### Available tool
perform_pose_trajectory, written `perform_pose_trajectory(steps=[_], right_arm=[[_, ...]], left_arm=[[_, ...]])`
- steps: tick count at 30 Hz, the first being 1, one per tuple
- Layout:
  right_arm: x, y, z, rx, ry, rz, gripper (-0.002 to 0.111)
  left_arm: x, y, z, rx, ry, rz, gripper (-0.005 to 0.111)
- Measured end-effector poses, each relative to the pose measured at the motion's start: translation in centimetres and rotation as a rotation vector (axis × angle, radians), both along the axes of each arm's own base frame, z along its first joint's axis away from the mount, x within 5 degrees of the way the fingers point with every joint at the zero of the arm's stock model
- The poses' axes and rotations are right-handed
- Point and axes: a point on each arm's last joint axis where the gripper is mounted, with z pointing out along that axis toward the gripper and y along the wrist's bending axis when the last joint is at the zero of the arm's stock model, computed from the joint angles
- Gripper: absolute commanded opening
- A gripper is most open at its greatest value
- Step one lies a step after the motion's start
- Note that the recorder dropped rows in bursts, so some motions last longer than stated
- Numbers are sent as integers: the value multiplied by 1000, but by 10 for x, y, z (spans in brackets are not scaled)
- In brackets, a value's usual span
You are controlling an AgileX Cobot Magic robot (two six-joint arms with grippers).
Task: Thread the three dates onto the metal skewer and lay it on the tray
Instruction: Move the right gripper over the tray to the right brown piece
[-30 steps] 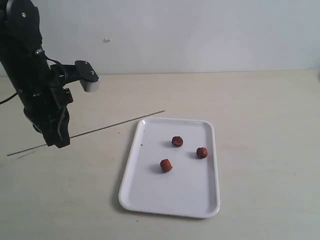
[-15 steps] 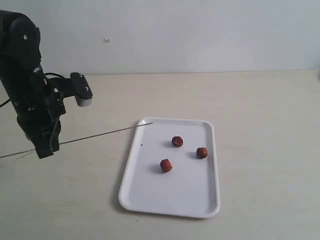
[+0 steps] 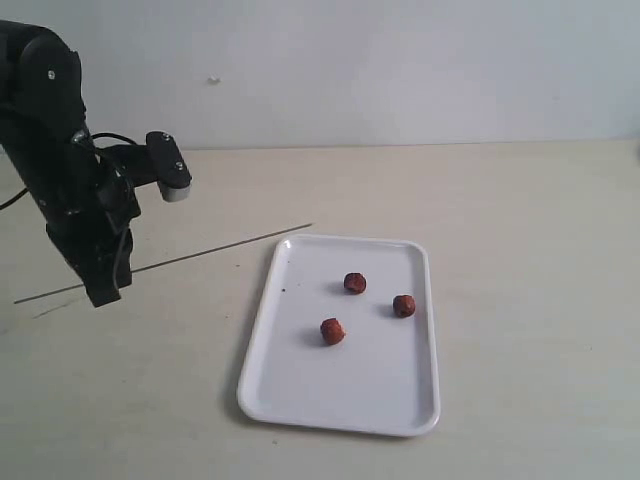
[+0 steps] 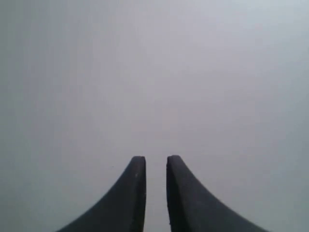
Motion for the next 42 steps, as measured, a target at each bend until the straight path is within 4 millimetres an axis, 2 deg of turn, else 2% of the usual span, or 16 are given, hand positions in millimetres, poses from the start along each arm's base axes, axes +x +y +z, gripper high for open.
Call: perform_pose_trajectory(steps=[2, 6, 7, 8, 9, 10, 11, 12, 13, 14, 16, 23, 26, 28, 33, 42], right_arm=[[11, 1, 37, -76, 52, -9, 17], [56, -4, 92, -239, 302, -47, 17], [71, -8, 102, -283, 395, -67, 17], [97, -16, 119, -366, 565, -108, 17], [113, -21, 121, -416, 669, -119, 17], [141, -25, 121, -530, 841, -106, 17], [157, -26, 117, -594, 923, -73, 17], [187, -21, 101, -713, 1067, 34, 17], [201, -15, 93, -773, 1119, 106, 17], [223, -1, 78, -834, 1185, 236, 17], [254, 25, 53, -820, 1276, 400, 17], [313, 83, -25, -759, 1548, 657, 17], [339, 107, -70, -589, 1727, 716, 17], [351, 121, -95, -512, 1816, 752, 17], [357, 130, -125, -492, 1925, 785, 18], [356, 124, -133, -479, 2010, 696, 36]], left_arm=[[0, 0, 0, -1, -2, 0, 0], [0, 0, 0, -1, -2, 4, 0], [0, 0, 0, -2, -3, 4, 0], [0, 0, 0, -2, -3, 4, 0], [0, 0, 0, -2, -3, 4, 0], [0, 0, 0, -2, -3, 4, 0], [0, 0, 0, -2, -3, 4, 0], [0, 0, 0, -2, -3, 4, 0], [0, 0, 0, -2, -3, 6, 0], [0, 0, 0, -2, -4, 5, 0], [0, 0, 0, -2, -4, 5, 0], [0, 0, 0, -2, -4, 5, 0], [0, 0, 0, -1, -1, 6, 0], [0, 0, 0, 3, 4, 5, 0], [-1, 1, 0, 6, 12, 5, 0], [-1, 1, 0, 6, 12, 5, 0]])
